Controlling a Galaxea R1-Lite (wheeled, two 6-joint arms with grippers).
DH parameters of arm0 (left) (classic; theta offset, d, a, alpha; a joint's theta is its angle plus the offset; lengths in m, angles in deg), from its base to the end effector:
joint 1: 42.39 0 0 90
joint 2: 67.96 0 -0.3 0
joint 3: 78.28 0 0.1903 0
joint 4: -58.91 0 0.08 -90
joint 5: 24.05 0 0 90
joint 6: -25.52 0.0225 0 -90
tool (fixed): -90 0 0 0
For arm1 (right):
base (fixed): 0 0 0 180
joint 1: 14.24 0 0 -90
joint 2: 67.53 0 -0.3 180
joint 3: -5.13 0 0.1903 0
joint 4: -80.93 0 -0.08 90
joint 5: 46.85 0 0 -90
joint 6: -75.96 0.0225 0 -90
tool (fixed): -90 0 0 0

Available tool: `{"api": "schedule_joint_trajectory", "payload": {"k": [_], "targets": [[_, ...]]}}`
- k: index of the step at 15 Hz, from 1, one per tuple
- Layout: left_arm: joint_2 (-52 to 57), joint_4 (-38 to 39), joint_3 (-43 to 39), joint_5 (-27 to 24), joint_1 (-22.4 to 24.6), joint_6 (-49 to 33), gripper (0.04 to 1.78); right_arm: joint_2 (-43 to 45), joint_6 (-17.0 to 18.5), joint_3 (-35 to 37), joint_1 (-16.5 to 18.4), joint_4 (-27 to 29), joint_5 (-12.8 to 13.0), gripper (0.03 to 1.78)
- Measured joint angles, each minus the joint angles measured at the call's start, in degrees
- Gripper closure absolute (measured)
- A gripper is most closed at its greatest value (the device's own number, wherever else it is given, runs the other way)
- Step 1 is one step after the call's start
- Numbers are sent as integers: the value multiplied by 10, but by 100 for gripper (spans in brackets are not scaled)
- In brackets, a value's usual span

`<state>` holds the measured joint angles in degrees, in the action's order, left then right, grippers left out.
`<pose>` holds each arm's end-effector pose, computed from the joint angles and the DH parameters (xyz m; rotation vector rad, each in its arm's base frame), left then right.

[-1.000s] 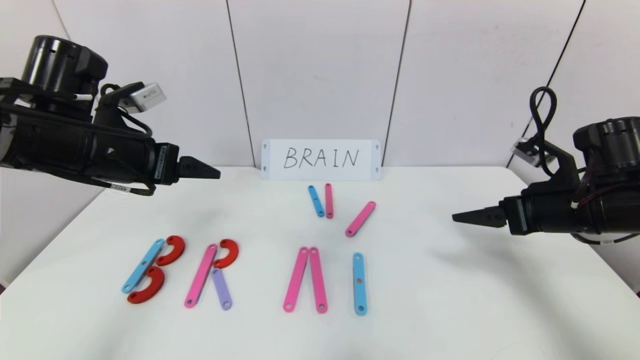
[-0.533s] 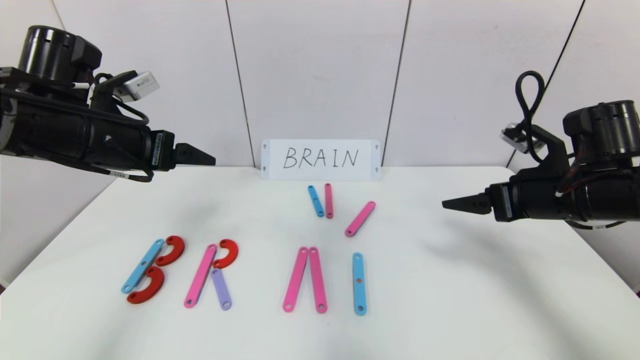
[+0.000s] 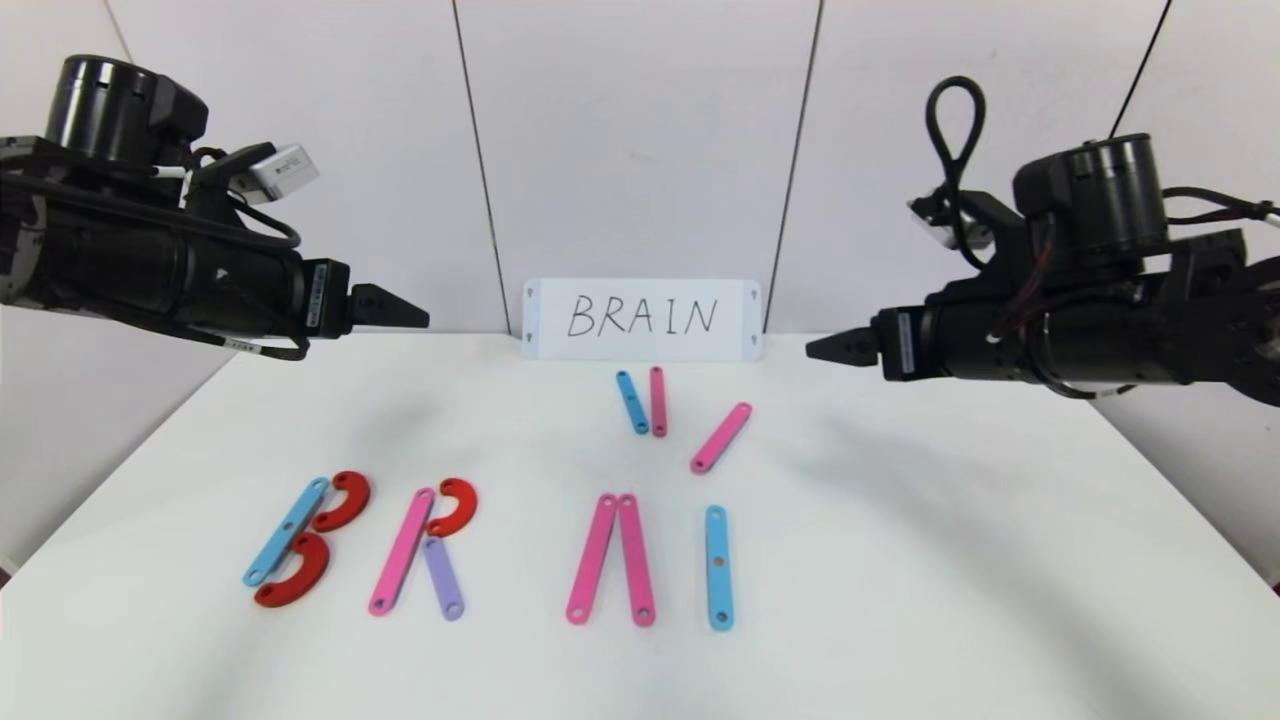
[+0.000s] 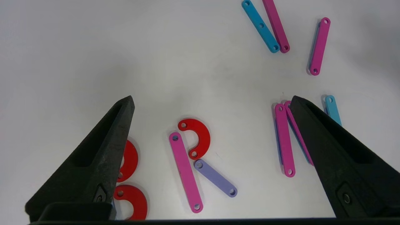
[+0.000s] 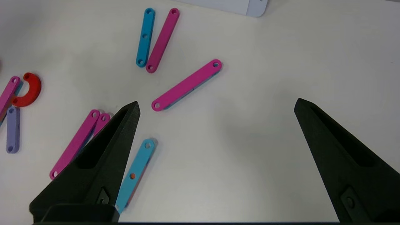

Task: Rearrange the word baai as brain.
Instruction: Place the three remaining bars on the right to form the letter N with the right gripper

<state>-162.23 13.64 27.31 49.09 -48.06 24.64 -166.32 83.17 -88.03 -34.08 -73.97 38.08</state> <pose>0.2911 -0.0355 0.2798 -0.0729 0.5964 -0.3771 0.3034 0.1116 0.2255 0.0514 0.5616 0.3896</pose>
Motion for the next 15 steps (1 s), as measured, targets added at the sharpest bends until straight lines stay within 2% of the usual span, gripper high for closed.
{"api": "schedule_joint_trajectory", "payload": {"k": [2, 4, 7, 11, 15], "targets": [[-4, 8, 0, 1, -1, -1, 8, -40, 18, -40, -30, 0, 49, 8], [-7, 9, 0, 2, 0, -1, 8, -81, 31, -70, -51, 0, 84, 8], [-11, 10, 2, 1, 0, 0, 8, -143, 78, -105, -76, -2, 125, 8], [-19, 11, 5, 1, 0, 0, 8, -217, 123, -138, -113, -9, 181, 8], [-25, 17, 5, 1, 0, -1, 8, -281, 131, -171, -136, -11, 239, 8]]}}
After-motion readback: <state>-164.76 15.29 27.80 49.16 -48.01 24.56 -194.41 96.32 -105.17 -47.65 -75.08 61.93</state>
